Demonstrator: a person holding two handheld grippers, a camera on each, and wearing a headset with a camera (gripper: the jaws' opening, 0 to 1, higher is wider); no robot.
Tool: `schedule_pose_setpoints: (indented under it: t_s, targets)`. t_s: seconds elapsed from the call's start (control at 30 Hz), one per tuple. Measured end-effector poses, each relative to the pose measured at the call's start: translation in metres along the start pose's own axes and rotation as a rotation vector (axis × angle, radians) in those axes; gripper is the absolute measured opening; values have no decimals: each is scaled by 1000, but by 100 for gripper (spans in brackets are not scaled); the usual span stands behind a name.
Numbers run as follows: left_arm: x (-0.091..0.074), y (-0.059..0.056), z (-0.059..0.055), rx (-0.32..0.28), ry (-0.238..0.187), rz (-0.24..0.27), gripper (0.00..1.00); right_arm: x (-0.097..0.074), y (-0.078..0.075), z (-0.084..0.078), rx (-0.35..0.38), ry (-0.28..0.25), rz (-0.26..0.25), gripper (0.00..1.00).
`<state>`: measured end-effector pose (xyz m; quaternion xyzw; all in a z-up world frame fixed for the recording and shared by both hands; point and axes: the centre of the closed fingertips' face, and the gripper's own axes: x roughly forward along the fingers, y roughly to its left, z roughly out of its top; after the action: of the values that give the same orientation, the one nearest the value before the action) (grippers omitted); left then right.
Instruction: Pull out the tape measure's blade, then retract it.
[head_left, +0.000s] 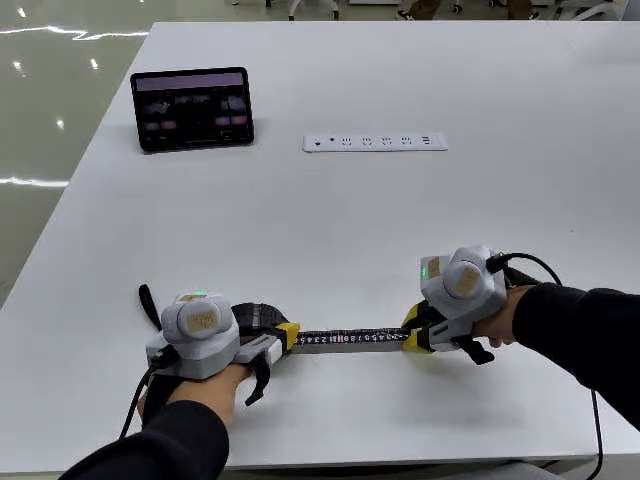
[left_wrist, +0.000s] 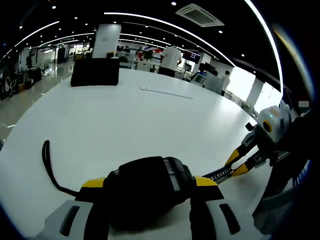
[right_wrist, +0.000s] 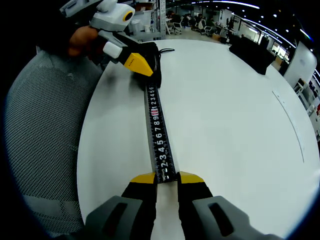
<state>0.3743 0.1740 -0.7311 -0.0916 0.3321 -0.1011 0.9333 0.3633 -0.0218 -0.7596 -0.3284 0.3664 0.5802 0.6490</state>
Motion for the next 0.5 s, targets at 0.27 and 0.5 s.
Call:
schedule_pose_setpoints:
  t_s: [0.27, 0.5]
  targets:
    - [0, 1, 0, -4, 1, -4, 61, 4, 0, 4, 7, -10, 5, 11]
    - [0, 0, 0, -3, 3, -6, 61, 6, 1, 7, 7, -15, 7, 11]
